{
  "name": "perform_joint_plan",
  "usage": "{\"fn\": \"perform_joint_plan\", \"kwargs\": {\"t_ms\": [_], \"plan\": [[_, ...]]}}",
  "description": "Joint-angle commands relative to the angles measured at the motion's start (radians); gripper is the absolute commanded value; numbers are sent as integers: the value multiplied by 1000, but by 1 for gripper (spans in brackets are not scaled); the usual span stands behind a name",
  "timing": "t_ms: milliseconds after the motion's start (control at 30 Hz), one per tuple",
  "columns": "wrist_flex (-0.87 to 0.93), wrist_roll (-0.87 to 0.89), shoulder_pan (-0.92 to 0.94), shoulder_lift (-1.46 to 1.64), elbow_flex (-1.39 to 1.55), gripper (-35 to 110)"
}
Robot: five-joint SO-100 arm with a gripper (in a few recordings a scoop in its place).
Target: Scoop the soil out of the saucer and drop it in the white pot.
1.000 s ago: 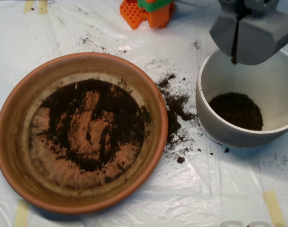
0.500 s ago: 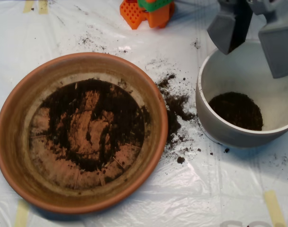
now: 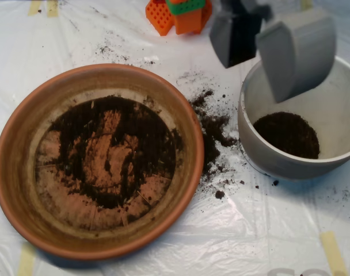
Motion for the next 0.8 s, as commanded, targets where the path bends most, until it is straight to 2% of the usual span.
{"fn": "perform_joint_plan", "kwargs": {"t_ms": [0,267,433,567,767], "plan": [[-87,-43,104,172,153,37],[-344,-97,282,411,724,39],[-520,-80,410,445,1023,39],[-640,-66,483,416,1160,40],[-698,-31,518,333,1243,41]]}}
